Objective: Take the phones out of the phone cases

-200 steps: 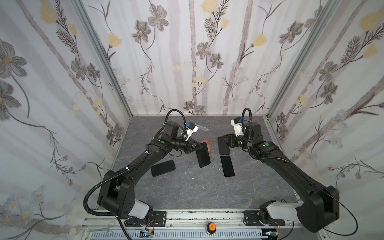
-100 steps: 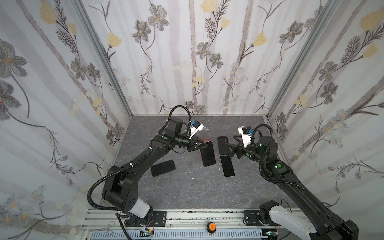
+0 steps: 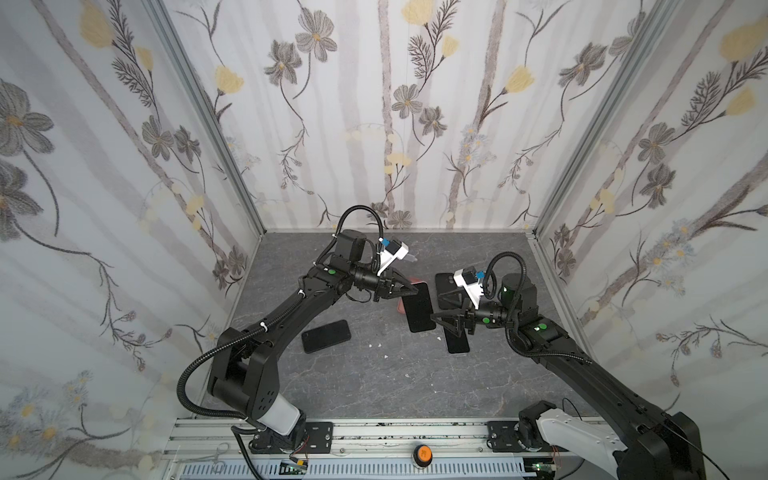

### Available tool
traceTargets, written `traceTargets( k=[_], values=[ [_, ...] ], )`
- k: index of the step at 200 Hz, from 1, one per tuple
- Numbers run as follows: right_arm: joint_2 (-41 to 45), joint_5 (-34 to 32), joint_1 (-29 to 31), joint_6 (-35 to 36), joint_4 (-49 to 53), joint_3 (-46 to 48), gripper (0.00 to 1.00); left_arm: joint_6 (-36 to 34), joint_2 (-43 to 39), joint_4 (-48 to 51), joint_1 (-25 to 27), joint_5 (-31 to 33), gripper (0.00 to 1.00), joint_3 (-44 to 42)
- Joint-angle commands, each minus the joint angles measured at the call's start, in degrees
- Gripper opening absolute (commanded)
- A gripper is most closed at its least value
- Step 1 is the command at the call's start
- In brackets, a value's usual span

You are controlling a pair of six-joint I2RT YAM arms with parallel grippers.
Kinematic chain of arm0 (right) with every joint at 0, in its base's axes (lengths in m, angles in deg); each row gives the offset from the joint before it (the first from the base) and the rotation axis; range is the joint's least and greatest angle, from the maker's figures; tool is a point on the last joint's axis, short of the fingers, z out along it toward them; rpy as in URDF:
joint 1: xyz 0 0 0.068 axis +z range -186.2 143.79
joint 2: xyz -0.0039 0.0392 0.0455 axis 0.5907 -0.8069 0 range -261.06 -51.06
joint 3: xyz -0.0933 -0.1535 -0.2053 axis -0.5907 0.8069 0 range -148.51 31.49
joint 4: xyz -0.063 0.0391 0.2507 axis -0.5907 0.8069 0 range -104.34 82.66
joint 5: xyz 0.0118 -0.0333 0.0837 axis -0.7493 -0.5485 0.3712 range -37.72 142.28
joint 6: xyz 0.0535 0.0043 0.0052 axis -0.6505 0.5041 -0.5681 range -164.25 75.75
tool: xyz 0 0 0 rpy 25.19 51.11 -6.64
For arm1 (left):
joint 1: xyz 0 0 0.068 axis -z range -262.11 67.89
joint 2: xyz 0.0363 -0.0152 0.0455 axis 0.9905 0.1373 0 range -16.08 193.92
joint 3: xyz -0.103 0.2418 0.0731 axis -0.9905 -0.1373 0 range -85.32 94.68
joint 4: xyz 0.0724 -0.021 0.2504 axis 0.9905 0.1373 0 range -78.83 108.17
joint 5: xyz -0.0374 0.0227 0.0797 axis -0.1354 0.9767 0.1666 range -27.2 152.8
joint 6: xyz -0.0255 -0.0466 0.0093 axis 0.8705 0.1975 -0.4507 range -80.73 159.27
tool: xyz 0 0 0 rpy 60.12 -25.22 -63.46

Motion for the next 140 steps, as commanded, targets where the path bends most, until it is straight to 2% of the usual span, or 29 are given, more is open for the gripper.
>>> traceTargets(
  k=[1, 43, 65, 91, 140],
  values=[
    [-1.7, 3.7, 0.2, 0.9, -3.1, -0.8, 0.83, -1.5, -1.2, -1.9, 0.1, -4.5, 0.0, 0.0],
    [-4.7, 9.7, 1.4, 0.0, -3.6, -3.4, 0.7, -1.5, -1.8, -1.9, 0.4, -4.9, 0.0, -0.6],
    [-5.7, 10.6, 2.2, -1.4, -5.3, -3.6, 0.59, -1.4, -1.8, -1.9, 0.4, -4.8, 0.0, -0.8],
    [-6.8, 10.8, 3.6, -2.1, -5.9, -4.0, 0.54, -1.3, -2.1, -1.9, 0.4, -4.8, 0.0, -0.8],
    [-7.9, 12.5, 3.8, -2.3, -6.0, -4.3, 0.35, -1.4, -2.7, -1.9, 0.4, -4.6, 0.0, -1.2]
  ],
)
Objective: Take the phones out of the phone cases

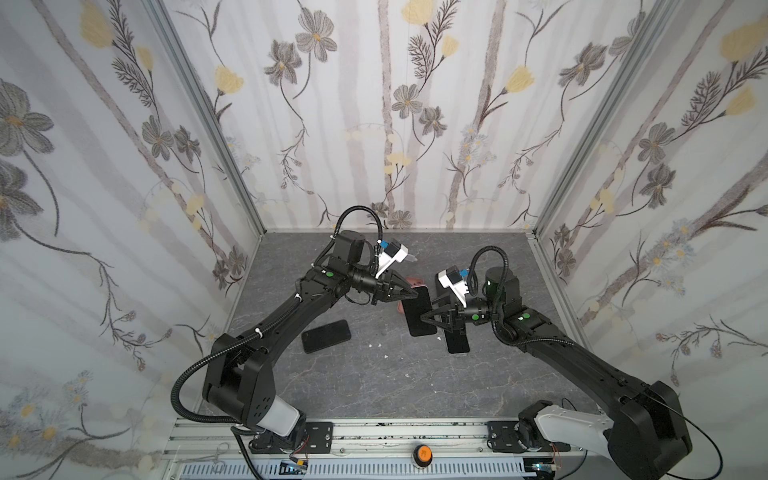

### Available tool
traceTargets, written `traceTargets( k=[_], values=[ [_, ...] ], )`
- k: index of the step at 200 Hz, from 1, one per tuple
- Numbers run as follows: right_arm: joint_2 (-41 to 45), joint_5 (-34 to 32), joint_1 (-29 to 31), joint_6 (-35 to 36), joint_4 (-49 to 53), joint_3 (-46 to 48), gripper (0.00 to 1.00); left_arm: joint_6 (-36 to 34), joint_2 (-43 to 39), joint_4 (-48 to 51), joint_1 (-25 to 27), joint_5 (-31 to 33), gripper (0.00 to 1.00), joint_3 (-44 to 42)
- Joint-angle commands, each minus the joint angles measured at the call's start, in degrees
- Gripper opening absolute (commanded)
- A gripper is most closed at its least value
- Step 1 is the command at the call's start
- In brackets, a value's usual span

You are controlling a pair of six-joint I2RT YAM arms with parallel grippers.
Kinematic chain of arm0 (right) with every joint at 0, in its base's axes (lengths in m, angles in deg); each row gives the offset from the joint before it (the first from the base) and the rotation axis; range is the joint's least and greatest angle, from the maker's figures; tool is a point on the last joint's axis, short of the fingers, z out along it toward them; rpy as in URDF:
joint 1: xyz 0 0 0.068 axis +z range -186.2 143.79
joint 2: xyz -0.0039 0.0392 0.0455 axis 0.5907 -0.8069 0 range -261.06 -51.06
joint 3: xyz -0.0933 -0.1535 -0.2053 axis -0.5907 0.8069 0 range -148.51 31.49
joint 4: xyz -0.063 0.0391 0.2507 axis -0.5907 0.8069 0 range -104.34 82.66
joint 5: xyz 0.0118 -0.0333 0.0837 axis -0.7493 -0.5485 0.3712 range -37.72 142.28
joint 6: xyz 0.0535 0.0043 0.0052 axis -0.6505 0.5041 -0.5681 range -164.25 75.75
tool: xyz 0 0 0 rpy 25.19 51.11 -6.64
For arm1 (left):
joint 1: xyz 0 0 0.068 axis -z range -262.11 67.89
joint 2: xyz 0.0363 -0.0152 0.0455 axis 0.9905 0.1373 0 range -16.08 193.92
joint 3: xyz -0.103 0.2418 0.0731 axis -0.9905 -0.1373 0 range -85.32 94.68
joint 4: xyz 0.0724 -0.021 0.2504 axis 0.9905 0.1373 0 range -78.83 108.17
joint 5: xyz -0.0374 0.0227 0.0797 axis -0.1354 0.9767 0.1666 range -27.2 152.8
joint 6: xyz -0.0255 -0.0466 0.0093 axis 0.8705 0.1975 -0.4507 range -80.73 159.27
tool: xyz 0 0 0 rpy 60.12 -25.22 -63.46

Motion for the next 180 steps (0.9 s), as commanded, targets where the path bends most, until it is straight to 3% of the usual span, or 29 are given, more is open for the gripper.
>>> traceTargets(
  k=[1, 99, 124, 135, 148, 156, 180],
  values=[
    [-0.3, 2.2, 0.1, -0.1, -2.9, -0.8, 0.35, -0.9, -0.7, -1.9, 0.0, -2.3, 0.0, -0.2],
    [0.1, 3.4, 0.2, -1.1, -2.9, -0.7, 0.07, -0.7, -1.7, -1.9, -0.1, -1.1, 0.0, -0.5],
    [0.8, 2.0, 0.1, -1.3, -2.7, -0.7, 0.05, 0.0, -1.8, -1.9, -0.1, 1.9, 0.35, -0.3],
    [1.2, -1.0, 0.1, -1.9, -1.7, -0.7, 0.01, 1.1, -2.0, -1.9, -0.2, 4.5, 0.53, -0.3],
    [1.1, -5.1, -0.2, -2.1, 0.8, -1.0, 0.0, 2.3, -3.1, -1.9, -0.5, 9.4, 0.67, -0.9],
    [1.1, -7.7, -0.4, -2.7, 1.9, -1.0, 0.0, 2.9, -4.1, -1.9, -0.8, 13.0, 0.71, -1.5],
    [0.6, -15.8, -1.2, -6.8, 2.4, 0.5, 0.0, 5.8, -6.7, -1.9, -0.9, 28.0, 0.74, -4.8]
  ],
)
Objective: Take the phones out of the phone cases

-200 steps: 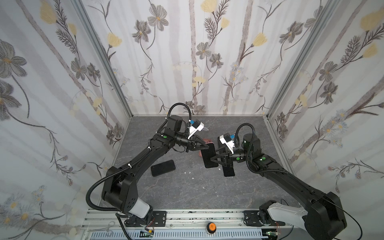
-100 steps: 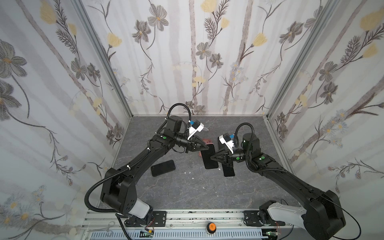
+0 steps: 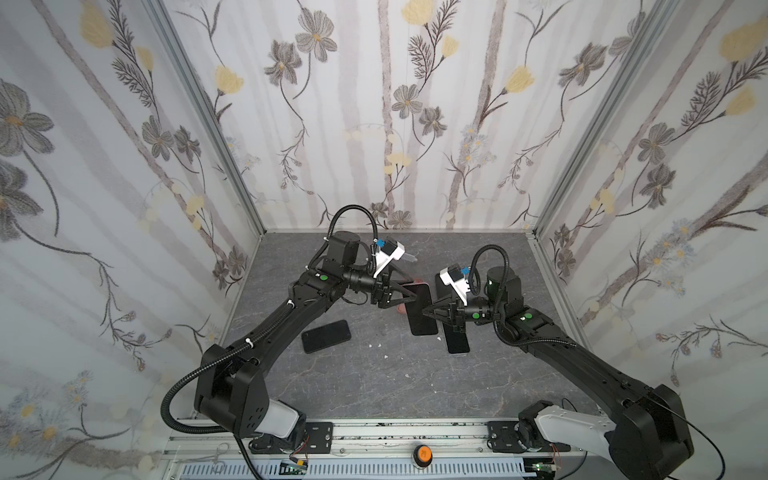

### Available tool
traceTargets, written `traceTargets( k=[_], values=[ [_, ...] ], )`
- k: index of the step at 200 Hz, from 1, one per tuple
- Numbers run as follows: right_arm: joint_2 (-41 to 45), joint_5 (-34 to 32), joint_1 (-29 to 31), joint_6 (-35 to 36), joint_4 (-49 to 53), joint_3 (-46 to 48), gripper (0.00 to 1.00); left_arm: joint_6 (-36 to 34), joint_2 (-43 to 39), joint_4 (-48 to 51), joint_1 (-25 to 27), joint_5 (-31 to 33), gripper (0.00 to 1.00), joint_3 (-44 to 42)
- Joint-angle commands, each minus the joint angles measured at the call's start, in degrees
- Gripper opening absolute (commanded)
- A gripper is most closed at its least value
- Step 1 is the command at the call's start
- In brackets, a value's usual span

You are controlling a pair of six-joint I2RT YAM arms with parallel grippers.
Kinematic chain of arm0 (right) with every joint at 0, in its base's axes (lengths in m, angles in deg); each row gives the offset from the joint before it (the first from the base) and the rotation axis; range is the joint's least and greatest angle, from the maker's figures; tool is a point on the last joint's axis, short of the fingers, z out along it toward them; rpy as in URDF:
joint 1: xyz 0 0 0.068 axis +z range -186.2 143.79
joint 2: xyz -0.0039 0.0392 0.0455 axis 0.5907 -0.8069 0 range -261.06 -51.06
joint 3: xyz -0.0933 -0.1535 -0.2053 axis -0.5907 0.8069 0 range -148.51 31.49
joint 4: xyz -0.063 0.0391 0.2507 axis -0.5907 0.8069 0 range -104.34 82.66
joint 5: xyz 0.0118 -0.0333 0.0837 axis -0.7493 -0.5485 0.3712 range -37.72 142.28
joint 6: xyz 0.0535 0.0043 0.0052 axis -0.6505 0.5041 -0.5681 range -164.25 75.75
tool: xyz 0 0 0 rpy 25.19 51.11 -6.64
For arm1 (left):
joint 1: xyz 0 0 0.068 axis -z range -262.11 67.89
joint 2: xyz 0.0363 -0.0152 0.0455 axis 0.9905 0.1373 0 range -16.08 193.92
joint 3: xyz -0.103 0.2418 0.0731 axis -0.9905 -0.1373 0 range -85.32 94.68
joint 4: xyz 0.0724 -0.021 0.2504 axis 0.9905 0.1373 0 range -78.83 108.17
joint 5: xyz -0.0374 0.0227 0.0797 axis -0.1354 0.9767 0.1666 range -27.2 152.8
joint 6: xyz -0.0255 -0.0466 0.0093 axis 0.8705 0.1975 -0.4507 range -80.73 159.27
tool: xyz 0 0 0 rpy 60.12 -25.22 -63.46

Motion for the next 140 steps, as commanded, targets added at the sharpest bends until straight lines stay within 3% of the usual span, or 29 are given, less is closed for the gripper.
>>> traceTargets(
  k=[1, 35, 71, 140],
  values=[
    [-0.4, -9.2, -0.4, -3.9, -0.1, 0.8, 0.0, 3.8, -2.1, -1.3, -0.2, 16.3, 0.74, -2.5],
    [-2.5, -13.6, -1.2, -12.6, -1.1, 2.0, 0.0, 9.6, -4.6, -1.3, 0.1, 28.1, 0.7, -9.6],
    [-5.1, -13.5, -1.2, -19.2, -0.9, 5.4, 0.0, 14.7, -6.3, -1.4, 2.7, 37.7, 0.64, -16.7],
    [-13.0, -9.8, -1.1, -23.9, 4.8, 5.0, 0.0, 22.8, 1.3, -2.2, 9.1, 44.7, 0.4, -20.9]
  ],
)
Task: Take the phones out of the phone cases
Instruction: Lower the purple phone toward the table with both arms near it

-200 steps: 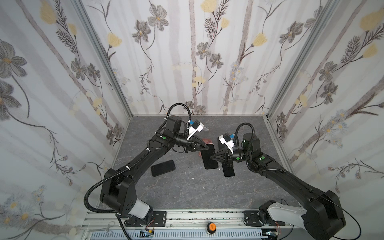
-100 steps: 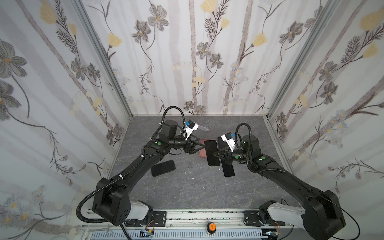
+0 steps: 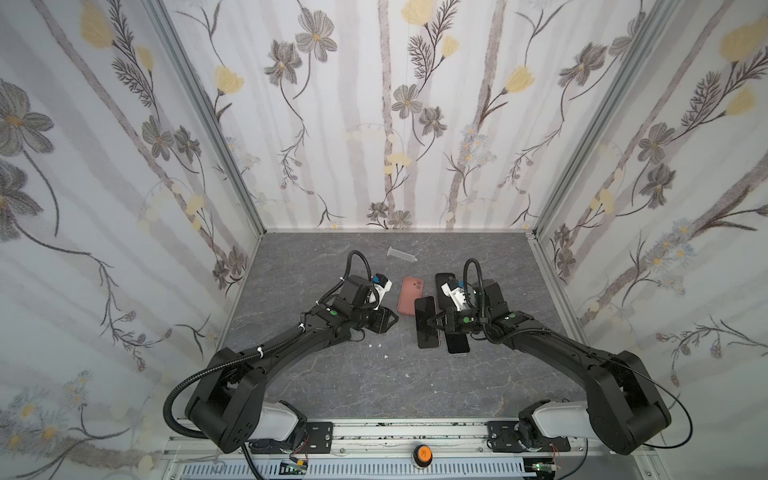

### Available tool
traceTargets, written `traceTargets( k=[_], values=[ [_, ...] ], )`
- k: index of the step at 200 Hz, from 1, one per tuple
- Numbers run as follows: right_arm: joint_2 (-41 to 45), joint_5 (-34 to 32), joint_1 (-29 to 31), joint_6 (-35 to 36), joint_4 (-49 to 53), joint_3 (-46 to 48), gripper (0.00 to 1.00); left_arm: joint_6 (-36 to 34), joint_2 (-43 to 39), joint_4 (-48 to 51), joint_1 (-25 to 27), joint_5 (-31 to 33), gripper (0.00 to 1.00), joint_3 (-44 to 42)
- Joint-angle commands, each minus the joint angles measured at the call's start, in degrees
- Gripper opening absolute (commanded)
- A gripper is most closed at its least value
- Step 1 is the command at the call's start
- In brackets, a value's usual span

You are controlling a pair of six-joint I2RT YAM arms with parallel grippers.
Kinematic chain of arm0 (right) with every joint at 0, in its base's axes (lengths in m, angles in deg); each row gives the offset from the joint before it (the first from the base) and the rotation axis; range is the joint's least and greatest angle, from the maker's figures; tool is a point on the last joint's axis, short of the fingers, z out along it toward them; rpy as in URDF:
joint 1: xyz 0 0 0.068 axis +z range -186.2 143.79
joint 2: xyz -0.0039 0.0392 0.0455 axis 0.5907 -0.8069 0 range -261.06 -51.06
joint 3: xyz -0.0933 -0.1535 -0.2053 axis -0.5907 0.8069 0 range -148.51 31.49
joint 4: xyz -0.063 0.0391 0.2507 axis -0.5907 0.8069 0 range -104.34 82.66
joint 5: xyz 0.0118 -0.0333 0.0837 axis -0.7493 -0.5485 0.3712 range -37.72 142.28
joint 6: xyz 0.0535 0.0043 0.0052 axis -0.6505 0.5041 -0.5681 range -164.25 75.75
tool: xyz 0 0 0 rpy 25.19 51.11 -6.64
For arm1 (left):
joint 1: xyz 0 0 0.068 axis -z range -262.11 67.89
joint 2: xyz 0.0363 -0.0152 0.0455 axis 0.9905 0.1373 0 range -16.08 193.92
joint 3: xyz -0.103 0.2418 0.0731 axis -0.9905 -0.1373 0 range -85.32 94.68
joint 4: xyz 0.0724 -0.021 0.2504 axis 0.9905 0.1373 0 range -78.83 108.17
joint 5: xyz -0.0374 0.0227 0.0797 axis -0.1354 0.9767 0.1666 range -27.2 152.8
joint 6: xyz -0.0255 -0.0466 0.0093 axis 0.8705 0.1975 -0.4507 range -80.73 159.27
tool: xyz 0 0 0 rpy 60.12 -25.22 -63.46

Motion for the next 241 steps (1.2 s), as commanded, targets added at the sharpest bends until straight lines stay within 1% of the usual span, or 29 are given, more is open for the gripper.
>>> traceTargets(
  k=[1, 28, 31, 55, 107, 153, 201, 241],
  values=[
    [-1.9, 2.3, 0.1, -2.7, 0.2, -0.4, 0.0, 3.9, 2.6, -1.6, 1.2, 4.2, 0.4, -0.1],
    [-3.2, 2.6, 0.5, -5.6, -0.9, -0.4, 0.0, 5.4, 5.8, -2.7, 2.4, 6.3, 0.35, 0.8],
    [-4.9, 2.6, 0.5, -5.9, -1.0, -0.5, 0.0, 5.5, 6.1, -2.9, 2.4, 6.4, 0.34, 0.8],
    [-7.3, 3.0, 0.8, -8.1, -2.8, -0.4, 0.0, 6.0, 8.8, -4.3, 2.9, 6.7, 0.31, 1.4],
    [-12.1, 4.7, 1.3, -10.9, -7.2, -0.9, 0.0, 7.1, 14.2, -5.8, 4.4, 6.9, 0.29, 3.0],
    [-14.7, 4.8, 1.3, -10.9, -8.0, -1.9, 0.0, 7.5, 17.6, -5.9, 4.9, 6.7, 0.25, 4.5],
    [-16.7, 4.7, 1.4, -10.1, -7.4, -2.5, 0.0, 7.4, 20.7, -5.9, 5.4, 5.6, 0.2, 6.2],
    [-17.8, 4.5, 1.3, -9.8, -7.4, -2.5, 0.02, 7.3, 22.0, -5.9, 5.7, 4.7, 0.16, 7.0]
  ],
)
